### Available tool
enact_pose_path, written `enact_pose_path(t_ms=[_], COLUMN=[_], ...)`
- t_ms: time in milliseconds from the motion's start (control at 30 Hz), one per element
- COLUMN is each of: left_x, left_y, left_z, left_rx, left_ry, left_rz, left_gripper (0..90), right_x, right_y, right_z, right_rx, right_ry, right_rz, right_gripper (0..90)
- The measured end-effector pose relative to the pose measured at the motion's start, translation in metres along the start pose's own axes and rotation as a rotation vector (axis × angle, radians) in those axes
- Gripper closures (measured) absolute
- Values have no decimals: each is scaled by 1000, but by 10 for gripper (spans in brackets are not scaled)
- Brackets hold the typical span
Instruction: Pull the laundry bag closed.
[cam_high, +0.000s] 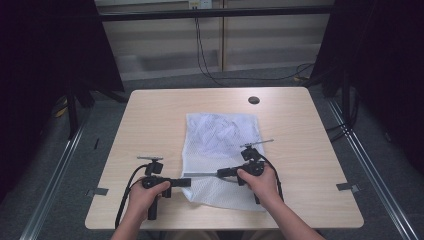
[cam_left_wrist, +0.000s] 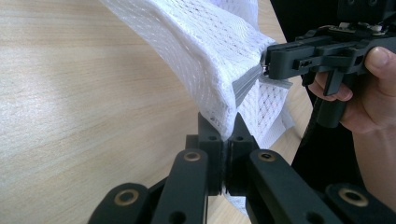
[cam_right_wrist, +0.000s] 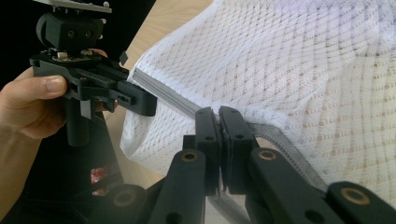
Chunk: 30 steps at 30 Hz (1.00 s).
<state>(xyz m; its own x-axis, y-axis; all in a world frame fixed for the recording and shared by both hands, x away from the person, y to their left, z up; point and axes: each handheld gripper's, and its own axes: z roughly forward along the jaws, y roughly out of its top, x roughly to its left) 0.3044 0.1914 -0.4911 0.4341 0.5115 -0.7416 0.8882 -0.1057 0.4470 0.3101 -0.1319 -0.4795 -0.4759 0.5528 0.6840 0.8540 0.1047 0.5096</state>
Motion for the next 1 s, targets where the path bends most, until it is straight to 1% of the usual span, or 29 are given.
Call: enact_pose_path(t_ms=[33,133,233,300,433,467,500,633,667,700,767,800,833,867,900,967,1000], left_x=[0,0,1,1,1,1,0,0,0,0,0,0,1,0,1,0,0], left_y=[0,0,0,0,0,0,0,0,0,0,0,0,0,0,0,0,0], left_z=[0,-1,-2,-2,-2,-2,-1,-2,-2,-2,-2,-2,-2,-2,-2,-2,-2], left_rx=[-1,-4,0,-1,1,2,0,0,-8,-3,-1,-2,2,0,8,-1,-2], left_ry=[4,0,1,-2,-6,-2,-3,-1,-3,-3,1,0,2,2,2,4,5], left_rz=[0,-8,2,-7,-9,1,-8,-9,-12,-7,-2,-5,-1,-9,-4,-7,-7], left_gripper=[881,881,882,881,881,881,881,882,882,882,882,882,881,881,881,881,881], right_x=[0,-1,-1,-1,-1,-2,-2,-3,-4,-5,-5,-4,-4,-4,-4,-5,-6], right_y=[0,0,0,0,0,0,0,0,0,0,0,0,0,0,0,0,0], right_z=[0,-1,-2,-1,-1,-2,-2,-2,-3,-4,-4,-4,-4,-4,-4,-4,-4], right_rx=[0,-5,-6,-5,-4,0,0,-1,-1,-2,-3,3,2,2,2,1,4], right_ry=[0,-7,-4,-6,-4,-1,-2,-4,-6,1,0,1,2,2,2,-3,2], right_rz=[0,-2,0,-3,-2,4,4,4,8,7,7,13,11,11,11,5,9], right_gripper=[871,871,871,871,871,871,871,871,871,871,871,871,871,871,871,871,871])
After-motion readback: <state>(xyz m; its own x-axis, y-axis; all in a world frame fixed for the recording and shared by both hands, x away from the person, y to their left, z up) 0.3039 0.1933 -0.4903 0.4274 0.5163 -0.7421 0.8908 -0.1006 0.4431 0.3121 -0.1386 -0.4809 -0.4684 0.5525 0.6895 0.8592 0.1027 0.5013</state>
